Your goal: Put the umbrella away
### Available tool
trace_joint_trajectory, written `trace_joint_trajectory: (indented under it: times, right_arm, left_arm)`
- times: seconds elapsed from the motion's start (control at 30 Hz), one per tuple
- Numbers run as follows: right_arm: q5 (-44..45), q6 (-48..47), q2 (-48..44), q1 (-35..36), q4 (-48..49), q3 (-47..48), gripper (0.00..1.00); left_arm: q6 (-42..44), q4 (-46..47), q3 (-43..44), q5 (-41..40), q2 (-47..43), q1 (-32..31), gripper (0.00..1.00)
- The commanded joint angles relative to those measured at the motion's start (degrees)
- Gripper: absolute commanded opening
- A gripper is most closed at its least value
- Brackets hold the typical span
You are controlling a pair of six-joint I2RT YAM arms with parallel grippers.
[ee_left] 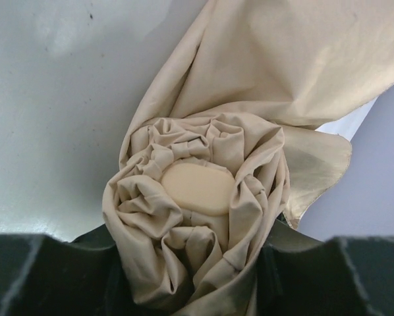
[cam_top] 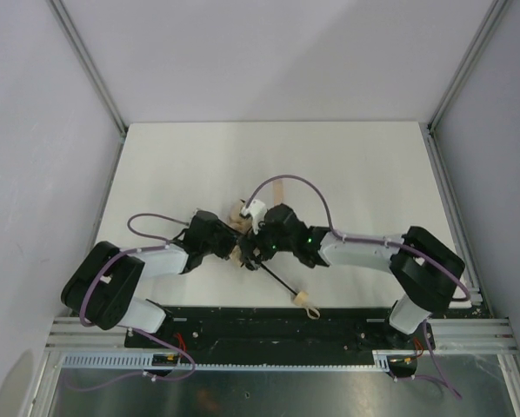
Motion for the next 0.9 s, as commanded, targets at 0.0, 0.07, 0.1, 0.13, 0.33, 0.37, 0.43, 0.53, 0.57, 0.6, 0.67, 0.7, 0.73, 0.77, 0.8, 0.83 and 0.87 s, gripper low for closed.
trace_joint_trajectory:
  times: [0.0,0.07,0.1,0.13,0.33,0.37,0.43,0.53,0.57,0.6,0.67,0.7,0.73,0.77,0.8,0.83,0.87]
  right_arm:
    - [25.31,-12.66,-3.74,7.91,2.11,-2.66,0.88]
    - [30.42,-15.46,-2.25,11.4,6.12,-3.6,0.88]
    - [33.35,-16.92,-0.93,12.8,8.23,-3.77,0.88]
    - [36.4,-18.27,0.65,13.99,10.46,-3.81,0.88]
    - [45.92,-24.53,9.94,16.72,16.04,-2.47,0.84]
    - [47.3,-24.89,11.53,16.78,16.09,-1.84,0.82]
    - [50.16,-25.02,14.14,16.76,15.55,-0.56,0.75]
    - [51.48,-25.17,16.73,16.67,15.89,0.05,0.5]
    - [51.75,-24.94,17.34,16.75,15.75,0.12,0.41]
    - [51.44,-24.3,17.7,16.75,15.32,0.2,0.33]
    - [49.22,-22.13,17.81,16.51,13.31,0.3,0.13]
    - [48.07,-20.83,17.71,16.28,12.04,0.38,0.07]
    - [46.53,-19.43,17.48,15.99,10.53,0.41,0.03]
    - [44.44,-17.9,17.11,15.45,8.54,0.39,0.02]
    - [42.3,-16.21,16.61,14.91,7.02,0.2,0.01]
    - [39.6,-14.53,15.92,14.16,5.95,-0.16,0.0]
    - [36.4,-12.72,15.23,13.26,5.19,-0.64,0.0]
  left_arm:
    - [0.81,-14.33,-0.23,3.98,1.19,0.04,0.0]
    - [-0.29,-16.43,0.13,5.09,0.97,0.07,0.0]
    - [-1.02,-17.33,0.23,5.45,0.95,0.08,0.0]
    - [-1.47,-18.05,0.46,5.9,1.07,0.21,0.0]
    - [-0.8,-21.69,2.59,7.08,2.02,0.95,0.0]
    - [-0.61,-21.86,2.69,7.46,2.18,1.13,0.0]
    - [-0.08,-21.98,3.01,7.98,2.32,1.24,0.0]
    - [1.06,-22.21,3.8,8.41,3.09,1.3,0.0]
    - [1.37,-22.25,3.96,8.52,3.37,1.31,0.0]
    - [1.79,-22.27,4.17,8.48,3.69,1.31,0.0]
    - [2.9,-22.28,4.5,7.93,4.28,1.29,0.0]
    - [3.48,-22.28,4.53,7.27,4.45,1.3,0.0]
    - [4.08,-22.2,4.54,6.58,4.49,1.26,0.0]
    - [4.81,-22.2,4.59,5.8,4.55,1.29,0.0]
    - [5.58,-22.2,4.75,5.02,4.45,1.3,0.0]
    - [6.4,-22.11,4.92,4.36,4.32,1.3,0.02]
    - [7.21,-22.02,5.18,3.81,3.98,1.39,0.1]
